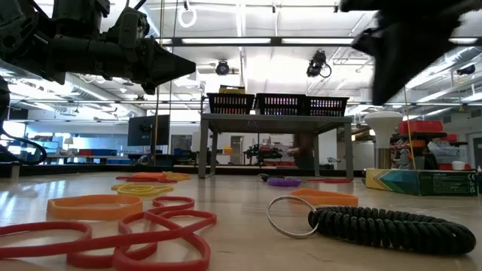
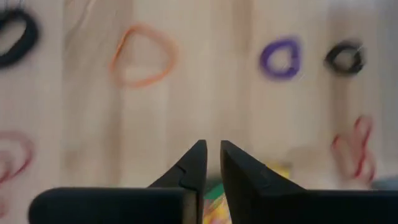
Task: Sort rubber bands into baskets
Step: Put the yellow rubber band into the middle black basket on the shelf
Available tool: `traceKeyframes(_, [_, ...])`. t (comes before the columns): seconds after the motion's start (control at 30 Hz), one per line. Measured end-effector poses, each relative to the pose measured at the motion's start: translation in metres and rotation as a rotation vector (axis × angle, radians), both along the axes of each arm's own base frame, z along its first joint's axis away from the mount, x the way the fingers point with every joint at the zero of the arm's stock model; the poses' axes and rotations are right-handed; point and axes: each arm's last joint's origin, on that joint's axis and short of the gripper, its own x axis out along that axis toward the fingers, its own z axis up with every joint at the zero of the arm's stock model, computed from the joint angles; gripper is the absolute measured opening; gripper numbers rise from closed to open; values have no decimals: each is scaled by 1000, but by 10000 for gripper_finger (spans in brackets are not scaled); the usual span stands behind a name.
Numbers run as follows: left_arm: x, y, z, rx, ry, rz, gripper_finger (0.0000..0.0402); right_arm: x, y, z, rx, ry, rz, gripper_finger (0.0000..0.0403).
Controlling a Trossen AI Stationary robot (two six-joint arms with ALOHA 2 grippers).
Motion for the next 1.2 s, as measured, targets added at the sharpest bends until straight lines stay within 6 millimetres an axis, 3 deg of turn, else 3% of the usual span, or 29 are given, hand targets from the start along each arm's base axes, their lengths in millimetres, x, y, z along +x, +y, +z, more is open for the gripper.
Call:
traceKeyframes(0.2, [0, 0, 0, 0, -2, 0, 46, -26, 36, -5, 125, 97, -75, 118])
traceKeyframes(0.33, [0, 0, 0, 0, -1, 0, 46, -54, 54, -22, 146, 154, -126, 153])
traceKeyframes(0.53, [0, 0, 0, 0, -2, 0, 46, -87, 54, -58, 150, 292, -145, 168])
traceKeyframes(0.7, [0, 0, 0, 0, -1, 0, 46, -95, 48, -77, 164, 324, -98, 169])
traceKeyframes(0.9, [0, 0, 0, 0, -1, 0, 46, -99, 38, -90, 152, 341, -50, 147])
traceKeyframes(1.2, [0, 0, 0, 0, -2, 0, 46, -91, 36, -90, 205, 347, -60, 47])
